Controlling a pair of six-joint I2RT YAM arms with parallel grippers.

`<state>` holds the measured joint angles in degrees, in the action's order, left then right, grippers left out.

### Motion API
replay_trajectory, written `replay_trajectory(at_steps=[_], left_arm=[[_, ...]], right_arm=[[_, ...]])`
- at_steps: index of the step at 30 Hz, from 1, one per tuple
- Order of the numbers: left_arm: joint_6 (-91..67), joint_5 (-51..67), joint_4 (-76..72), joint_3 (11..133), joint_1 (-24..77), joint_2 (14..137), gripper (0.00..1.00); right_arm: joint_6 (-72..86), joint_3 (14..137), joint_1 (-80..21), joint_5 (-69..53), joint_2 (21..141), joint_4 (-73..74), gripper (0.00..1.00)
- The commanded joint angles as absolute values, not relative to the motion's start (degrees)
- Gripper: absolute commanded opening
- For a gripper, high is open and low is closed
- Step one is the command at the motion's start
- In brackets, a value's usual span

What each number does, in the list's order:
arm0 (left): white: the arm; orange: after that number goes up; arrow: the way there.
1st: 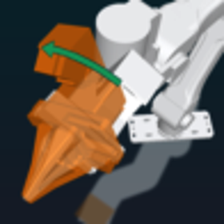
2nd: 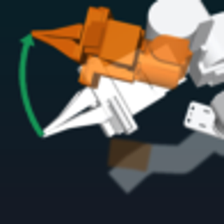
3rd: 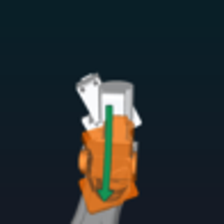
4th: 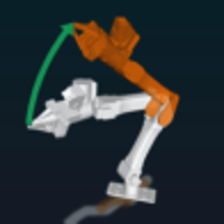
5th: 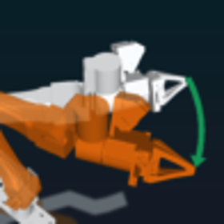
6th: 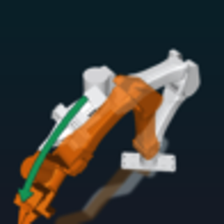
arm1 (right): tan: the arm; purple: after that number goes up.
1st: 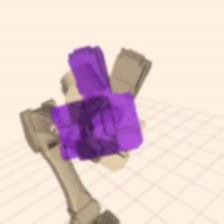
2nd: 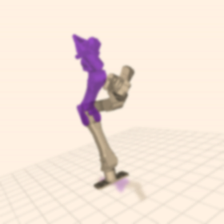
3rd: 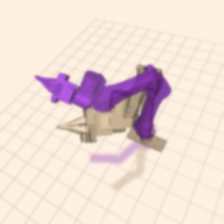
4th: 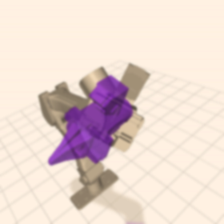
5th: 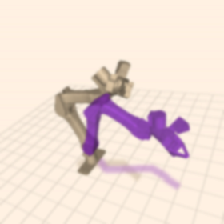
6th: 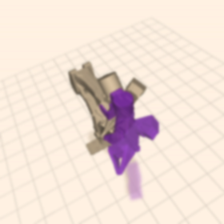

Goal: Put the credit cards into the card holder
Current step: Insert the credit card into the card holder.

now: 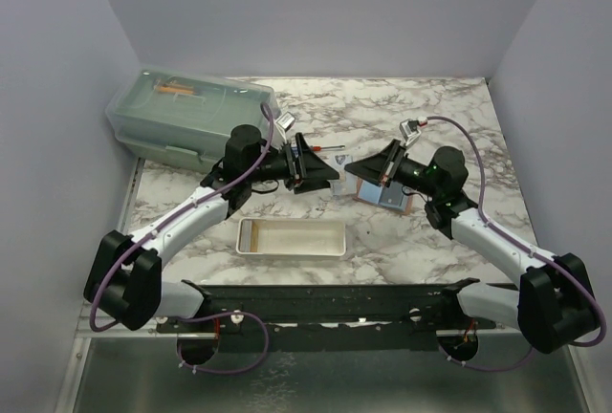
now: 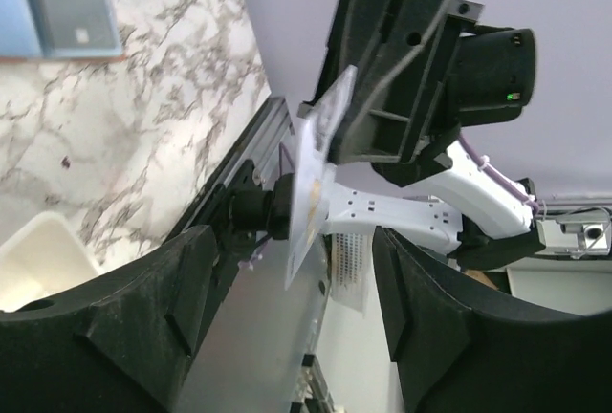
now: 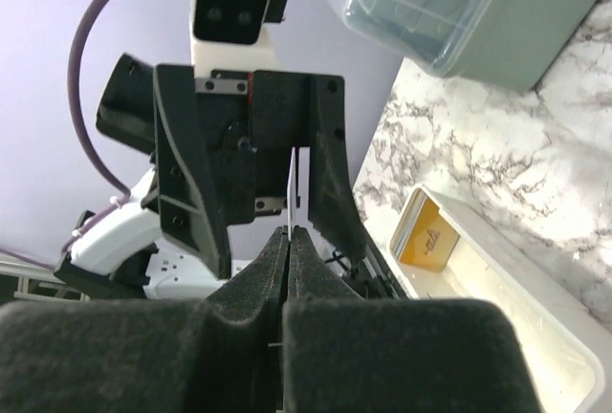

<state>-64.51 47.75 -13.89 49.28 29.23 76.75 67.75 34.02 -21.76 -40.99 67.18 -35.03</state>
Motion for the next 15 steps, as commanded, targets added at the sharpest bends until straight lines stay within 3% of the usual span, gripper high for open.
replay_trajectory(at_steps=[1,10,15], left_arm=[[-66.27,39.71,-22.63,48.48,31.22,73.46,0.70],[-66.24,35.14,-23.90,49.96,32.03,75.66,0.38],[-66.56,34.27,-24.42,51.01,32.16,76.32,0.33]], right_arm=[[71.14,34.16,-21.97,-36.59,67.37,-42.60,0.00],[74.01,30.57,-22.16,-32.67,65.74,-46.74,0.00],[74.68,28.02,-22.32,-27.32,62.00,-45.71,0.00]])
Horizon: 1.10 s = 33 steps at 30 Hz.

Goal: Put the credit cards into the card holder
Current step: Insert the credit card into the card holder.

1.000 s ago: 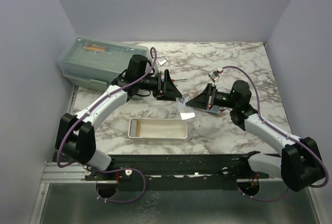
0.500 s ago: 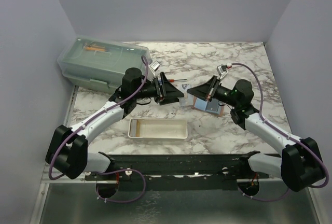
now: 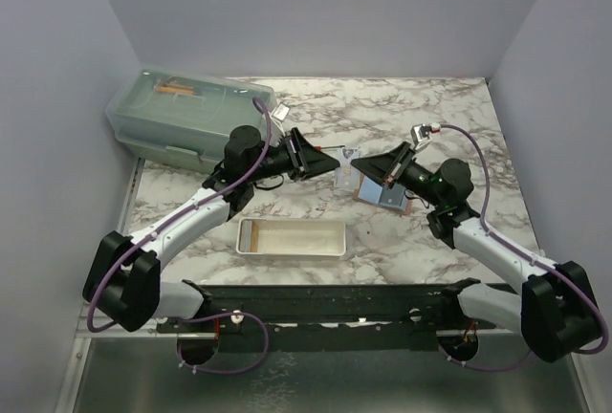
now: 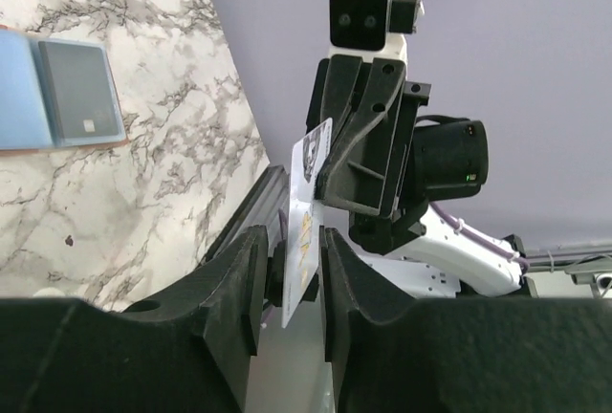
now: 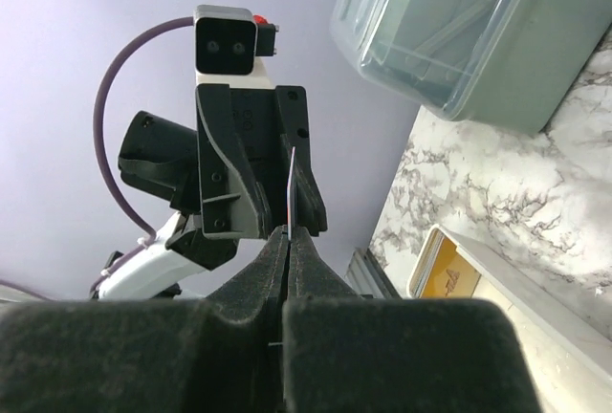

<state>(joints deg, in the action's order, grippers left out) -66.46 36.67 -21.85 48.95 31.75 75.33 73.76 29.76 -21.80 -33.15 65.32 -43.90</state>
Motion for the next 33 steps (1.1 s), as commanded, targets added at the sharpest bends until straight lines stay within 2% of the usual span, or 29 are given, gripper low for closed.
replay_trajectory(at_steps=[1,8,12,15,19,23,25,28,33], left_arm=[[-66.80,34.63,-24.55,51.34,32.29,76.73,0.33],[-67.59,36.01,-25.67,51.71,34.10,78.86,0.35],[-67.44,36.10,-26.80,51.99,34.50,79.18,0.26],[-67.35,36.65,-27.51,52.19,34.63,79.30,0.24],[-66.90,37.17,-28.02,52.21,34.62,79.40,0.15],[-66.27,37.39,-28.70,52.25,34.63,79.76,0.00],[-65.47,37.26,-28.66,52.13,34.54,79.85,0.00],[-64.43,37.68,-28.65,51.82,34.26,80.31,0.00],[-58.89,37.59,-19.80,53.74,33.58,82.02,0.00]], right_arm=[[74.70,27.75,-22.32,-26.74,61.46,-45.67,0.00],[75.05,26.72,-22.32,-23.76,60.03,-46.31,0.00],[75.10,26.74,-22.32,-23.94,60.81,-46.66,0.00],[75.15,25.93,-22.30,-23.11,60.53,-46.67,0.00],[75.06,25.25,-22.32,-22.67,60.34,-46.48,0.00],[74.30,25.13,-22.31,-23.01,60.46,-45.33,0.01],[73.43,25.14,-22.32,-22.72,60.07,-42.40,0.08],[69.34,26.83,-22.24,-23.09,59.70,-34.12,0.26],[57.05,31.36,-20.68,-19.34,59.70,-12.11,0.44]])
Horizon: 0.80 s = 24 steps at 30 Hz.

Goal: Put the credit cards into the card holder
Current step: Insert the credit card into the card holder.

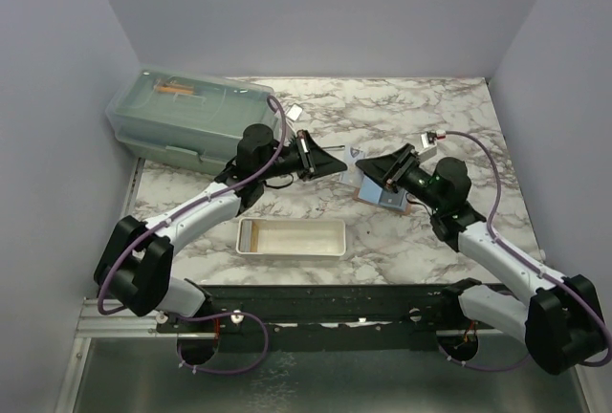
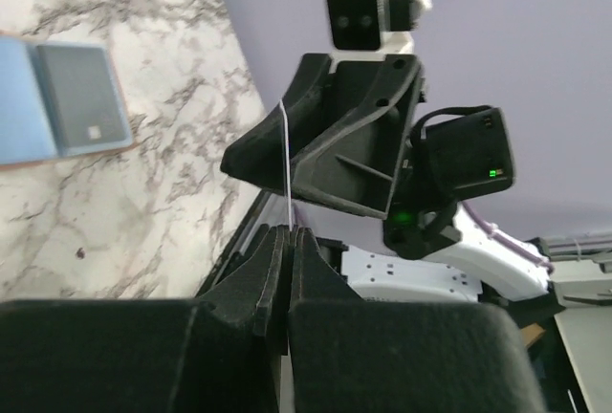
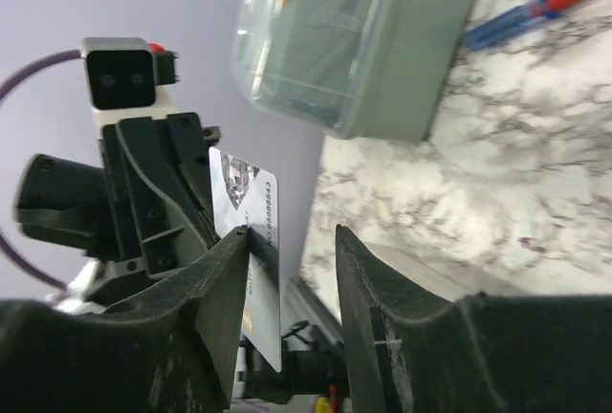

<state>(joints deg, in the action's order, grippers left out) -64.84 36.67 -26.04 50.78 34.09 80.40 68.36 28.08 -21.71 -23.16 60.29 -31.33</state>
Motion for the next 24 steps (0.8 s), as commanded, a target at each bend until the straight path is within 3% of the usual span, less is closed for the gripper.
replay_trajectory(at_steps=[1,7,14,24], left_arm=[[-56.65,36.92,-16.27,54.91,33.55,82.53,0.00],[-46.23,34.24,-0.43,61.48,33.57,86.27,0.00],[-44.16,35.66,2.04,66.51,34.08,92.32,0.00],[-45.12,36.39,4.19,75.49,35.71,104.52,0.00]], right_arm=[[53.84,32.03,-19.95,-18.05,59.91,-7.71,0.45],[41.25,37.95,-16.11,-7.94,64.68,13.11,0.59],[34.09,48.41,-13.45,0.44,79.90,26.13,0.62],[33.29,49.72,-13.21,7.02,86.23,26.52,0.63]])
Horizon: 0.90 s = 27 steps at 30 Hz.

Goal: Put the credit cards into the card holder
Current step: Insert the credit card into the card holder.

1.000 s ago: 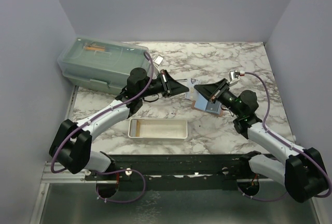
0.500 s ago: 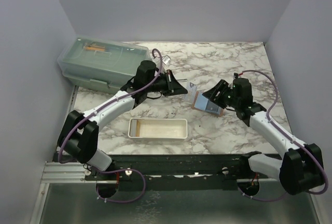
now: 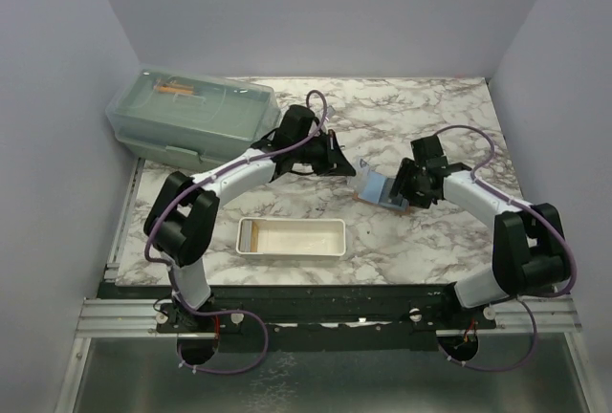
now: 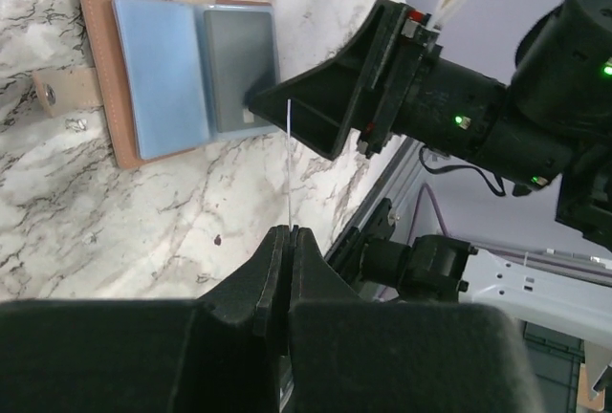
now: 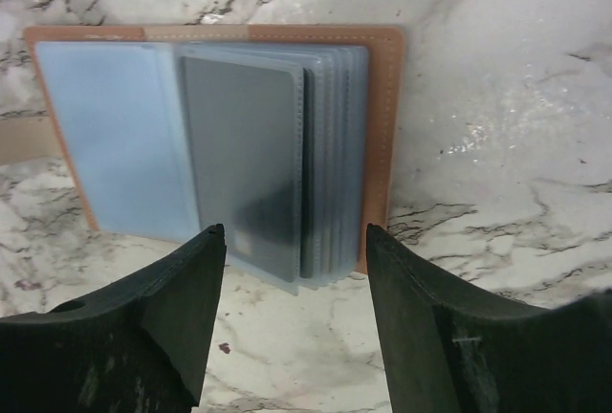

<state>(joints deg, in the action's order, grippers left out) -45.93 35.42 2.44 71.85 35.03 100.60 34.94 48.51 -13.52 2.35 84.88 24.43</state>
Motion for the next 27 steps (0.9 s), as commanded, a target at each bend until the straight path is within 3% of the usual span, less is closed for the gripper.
replay_trajectory(at_steps=[1,14,17,27], left_arm=[[-45.05,36.45,4.22,76.28,35.81,105.58,0.00],[-47.19,43.32,4.22,86.55,36.03,120.73,0.00],[-46.90,45.04,4.30,88.20,36.00,122.99,0.00],[-46.64,45.05,5.36,89.56,35.70,126.47,0.00]], right_arm=[[33.12,49.52,-13.17,6.88,86.64,25.85,0.62],[32.82,43.88,-11.63,2.77,86.31,16.85,0.50],[32.44,42.66,-10.79,0.94,85.60,15.70,0.40],[30.35,40.58,-9.24,-5.03,85.18,12.16,0.37]])
